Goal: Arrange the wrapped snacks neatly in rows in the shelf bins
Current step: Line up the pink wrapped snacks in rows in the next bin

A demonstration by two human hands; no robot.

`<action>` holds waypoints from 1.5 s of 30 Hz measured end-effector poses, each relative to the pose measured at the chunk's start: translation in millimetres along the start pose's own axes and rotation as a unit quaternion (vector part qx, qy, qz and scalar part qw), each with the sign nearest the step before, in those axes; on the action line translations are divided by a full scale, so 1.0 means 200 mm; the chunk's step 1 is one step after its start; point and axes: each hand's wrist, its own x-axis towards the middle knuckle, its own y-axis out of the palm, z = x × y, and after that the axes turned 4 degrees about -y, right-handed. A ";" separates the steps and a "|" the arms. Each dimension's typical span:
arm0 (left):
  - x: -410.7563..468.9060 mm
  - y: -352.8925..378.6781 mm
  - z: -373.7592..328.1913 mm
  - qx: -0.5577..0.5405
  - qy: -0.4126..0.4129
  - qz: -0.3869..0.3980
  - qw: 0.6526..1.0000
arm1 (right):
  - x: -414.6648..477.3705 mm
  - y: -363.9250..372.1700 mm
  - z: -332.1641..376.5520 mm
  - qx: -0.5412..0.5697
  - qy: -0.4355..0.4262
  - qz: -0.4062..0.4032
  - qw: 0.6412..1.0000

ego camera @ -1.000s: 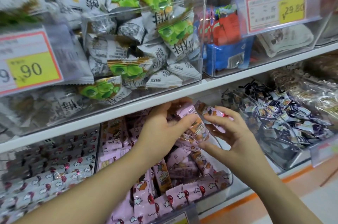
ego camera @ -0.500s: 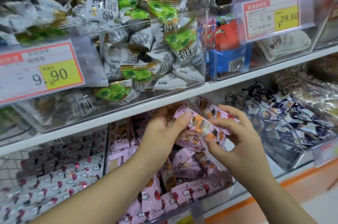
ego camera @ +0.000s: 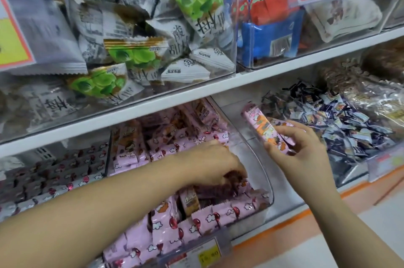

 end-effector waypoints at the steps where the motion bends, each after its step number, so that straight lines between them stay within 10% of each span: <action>1: 0.01 0.01 0.00 0.010 0.008 0.004 1.000 | 0.00 0.00 -0.01 -0.002 -0.003 0.003 1.000; 26: 0.00 0.04 0.02 0.097 0.121 -0.057 0.986 | 0.02 0.00 -0.03 0.014 0.021 0.010 1.000; 45: -0.15 -0.12 -0.03 -0.374 -0.188 -0.110 0.901 | 0.02 -0.01 0.01 0.030 0.006 0.006 1.000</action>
